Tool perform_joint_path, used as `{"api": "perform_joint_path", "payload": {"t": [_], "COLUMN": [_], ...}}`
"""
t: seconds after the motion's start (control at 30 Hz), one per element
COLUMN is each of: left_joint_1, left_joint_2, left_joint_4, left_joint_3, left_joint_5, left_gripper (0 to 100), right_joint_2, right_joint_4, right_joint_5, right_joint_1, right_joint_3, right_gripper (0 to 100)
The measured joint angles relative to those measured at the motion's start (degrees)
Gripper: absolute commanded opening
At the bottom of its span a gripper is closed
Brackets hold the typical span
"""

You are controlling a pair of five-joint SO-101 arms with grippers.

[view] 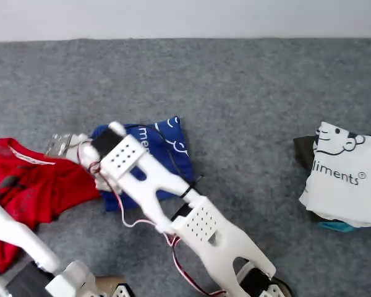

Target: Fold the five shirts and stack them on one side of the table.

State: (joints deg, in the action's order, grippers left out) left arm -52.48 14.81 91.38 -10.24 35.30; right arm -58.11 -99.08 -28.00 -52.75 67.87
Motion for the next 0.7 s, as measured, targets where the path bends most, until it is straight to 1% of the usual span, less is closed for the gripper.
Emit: {"api": "perform_joint_path", "payload": {"t": [0.17, 0.23, 0.33, 0.47, 0.63, 0.7], "left_joint_1": [0.0, 0.0, 0.0, 0.0, 0.0, 0.0], "left_joint_2": [0.0, 0.0, 0.0, 0.0, 0.0, 0.0], "left_joint_4": [0.0, 0.0, 0.0, 0.0, 0.0, 0.0], "left_joint_3": [0.0, 0.0, 0.0, 0.0, 0.0, 0.0], "left_joint_5": [0.0, 0.0, 0.0, 0.0, 0.0, 0.0], "left_gripper": [2, 2, 2, 2, 2, 2], "right_joint_2": [0.0, -0.35, -1.85, -1.85, -0.09, 2.46], "right_joint_4": [4.48, 3.34, -1.32, -1.49, -1.49, -1.49], "right_joint_5": [0.18, 0.18, 0.18, 0.09, 0.09, 0.0], "right_joint_1": [2.2, 1.85, -0.35, -3.08, -3.34, -2.11], "right_joint_3": [0.18, 0.18, -0.26, -4.4, -6.59, -6.59], "right_gripper": [1.0, 1.0, 1.0, 1.0, 1.0, 1.4]}}
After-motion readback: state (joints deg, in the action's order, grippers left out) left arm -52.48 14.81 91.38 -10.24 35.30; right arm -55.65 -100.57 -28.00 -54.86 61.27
